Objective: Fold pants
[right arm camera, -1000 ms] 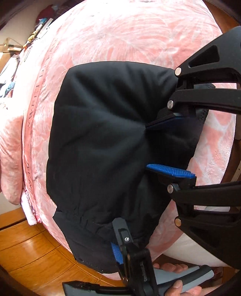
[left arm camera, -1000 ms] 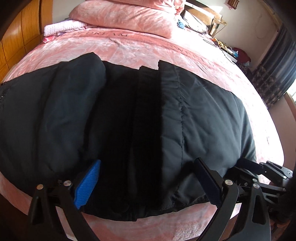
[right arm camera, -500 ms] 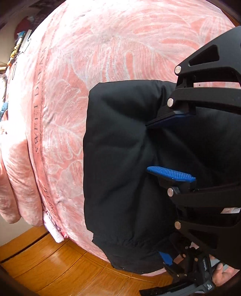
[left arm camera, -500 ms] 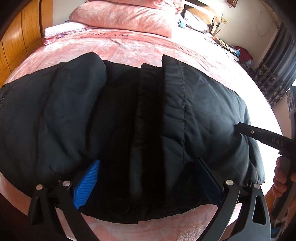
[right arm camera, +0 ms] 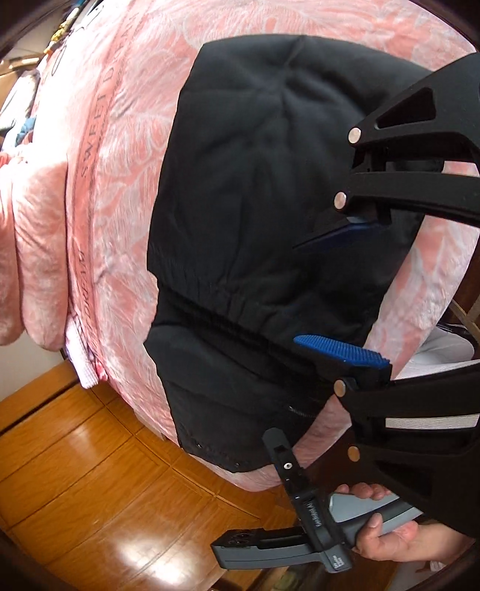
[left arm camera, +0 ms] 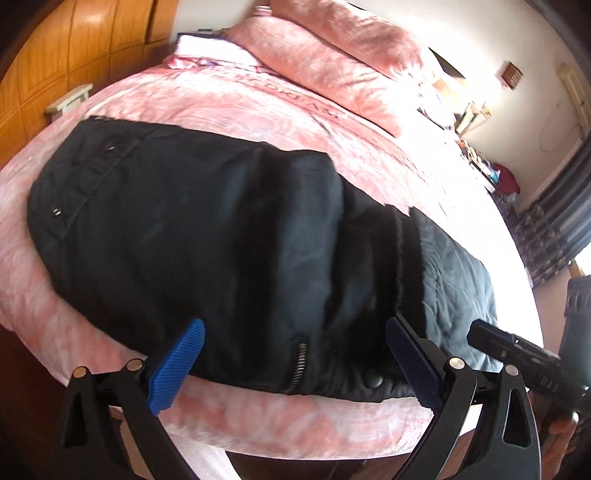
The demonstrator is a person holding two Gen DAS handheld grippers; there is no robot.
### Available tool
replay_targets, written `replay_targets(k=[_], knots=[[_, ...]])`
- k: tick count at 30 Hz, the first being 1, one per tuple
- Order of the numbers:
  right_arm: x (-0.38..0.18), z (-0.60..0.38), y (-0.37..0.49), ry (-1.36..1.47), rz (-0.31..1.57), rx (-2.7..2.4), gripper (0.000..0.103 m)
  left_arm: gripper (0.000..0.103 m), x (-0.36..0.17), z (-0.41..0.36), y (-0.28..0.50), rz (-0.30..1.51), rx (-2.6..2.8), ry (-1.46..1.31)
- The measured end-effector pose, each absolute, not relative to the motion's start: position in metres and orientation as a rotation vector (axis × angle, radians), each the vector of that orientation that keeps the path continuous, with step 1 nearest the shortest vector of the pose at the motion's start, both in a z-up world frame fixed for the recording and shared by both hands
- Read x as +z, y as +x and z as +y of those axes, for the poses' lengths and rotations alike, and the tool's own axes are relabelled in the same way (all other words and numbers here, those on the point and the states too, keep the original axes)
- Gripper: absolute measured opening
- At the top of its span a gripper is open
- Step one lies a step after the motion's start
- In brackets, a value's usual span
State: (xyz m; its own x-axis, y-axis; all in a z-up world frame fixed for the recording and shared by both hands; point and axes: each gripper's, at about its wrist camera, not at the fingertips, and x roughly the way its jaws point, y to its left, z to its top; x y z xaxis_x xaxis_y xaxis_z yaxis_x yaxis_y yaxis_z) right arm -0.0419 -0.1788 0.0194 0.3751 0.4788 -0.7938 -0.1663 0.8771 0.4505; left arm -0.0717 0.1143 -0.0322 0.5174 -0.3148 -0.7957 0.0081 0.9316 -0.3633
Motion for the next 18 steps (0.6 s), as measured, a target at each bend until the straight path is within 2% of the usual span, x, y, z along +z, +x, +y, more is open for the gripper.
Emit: replay_targets(k=[10, 18], knots=[[0.006, -0.103, -0.028, 0.200, 1.170, 0.505, 0.049, 0.099, -0.050, 0.222, -0.085, 1.017, 0.021, -0.439], [-0.019, -0.100, -0.020, 0.187, 1.210, 0.485, 0.050, 0.099, -0.085, 0.286, -0.077, 1.010, 0.079, -0.697]])
